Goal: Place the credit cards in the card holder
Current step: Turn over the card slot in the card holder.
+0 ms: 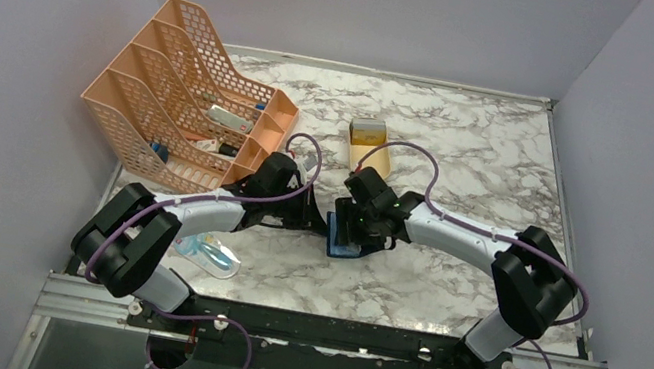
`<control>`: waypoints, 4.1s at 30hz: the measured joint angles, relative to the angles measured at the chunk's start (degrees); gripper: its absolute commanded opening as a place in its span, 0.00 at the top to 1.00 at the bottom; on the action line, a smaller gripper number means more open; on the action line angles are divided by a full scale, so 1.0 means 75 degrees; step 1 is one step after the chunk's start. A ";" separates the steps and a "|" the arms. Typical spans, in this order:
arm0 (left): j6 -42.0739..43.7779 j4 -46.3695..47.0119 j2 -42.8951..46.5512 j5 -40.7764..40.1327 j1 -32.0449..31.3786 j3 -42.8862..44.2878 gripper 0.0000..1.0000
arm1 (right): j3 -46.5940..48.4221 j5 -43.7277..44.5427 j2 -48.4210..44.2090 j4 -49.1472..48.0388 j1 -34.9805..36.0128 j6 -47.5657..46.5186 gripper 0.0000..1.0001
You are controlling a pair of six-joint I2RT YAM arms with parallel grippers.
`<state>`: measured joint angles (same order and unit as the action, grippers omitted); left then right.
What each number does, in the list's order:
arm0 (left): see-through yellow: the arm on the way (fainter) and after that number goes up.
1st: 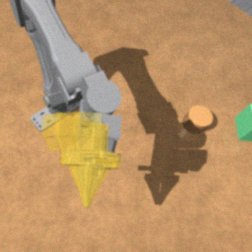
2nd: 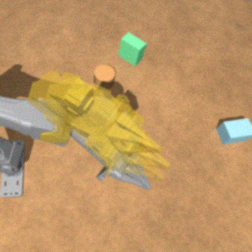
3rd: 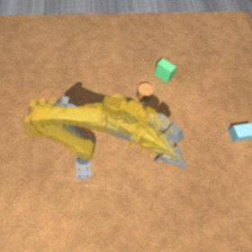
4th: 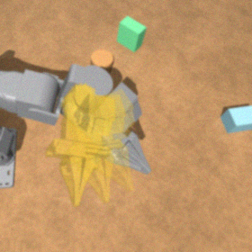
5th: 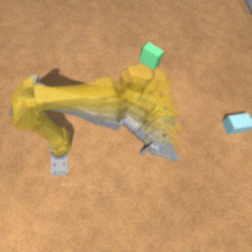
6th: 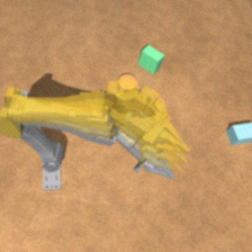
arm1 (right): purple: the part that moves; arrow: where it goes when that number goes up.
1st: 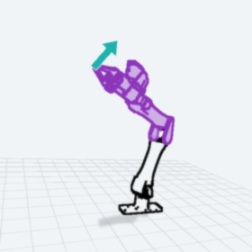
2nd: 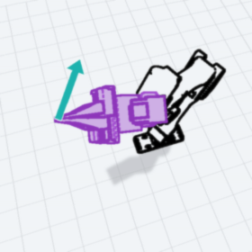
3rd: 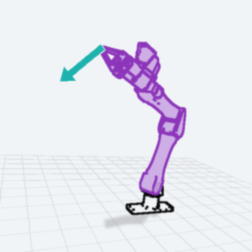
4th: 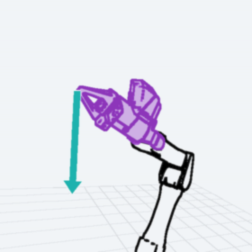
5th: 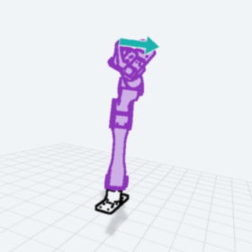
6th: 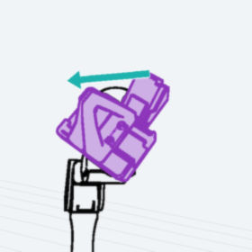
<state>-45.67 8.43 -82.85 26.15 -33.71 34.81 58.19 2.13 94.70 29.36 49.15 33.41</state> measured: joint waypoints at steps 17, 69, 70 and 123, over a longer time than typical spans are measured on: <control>0.0032 -0.0003 0.0000 0.0000 0.0000 0.0000 1.00 | 0.0003 0.1553 -0.0169 0.0778 0.0000 0.0108 0.39; -0.0664 -0.0924 0.1096 -0.0367 -0.0015 0.0831 0.44 | -0.1078 0.0962 -0.1256 0.0221 -0.0003 0.0935 0.97; -0.0673 -0.0892 0.1125 -0.0364 -0.0020 0.0860 0.44 | -0.1090 0.0947 -0.1259 0.0201 -0.0003 0.0944 0.97; -0.0210 0.0536 -0.0868 -0.0522 -0.0335 0.0297 0.43 | -0.1177 0.0784 -0.1288 0.0044 -0.0003 0.0997 0.99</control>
<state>-47.24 12.45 -89.36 22.24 -36.23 37.04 49.36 8.01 85.03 29.69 49.12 40.88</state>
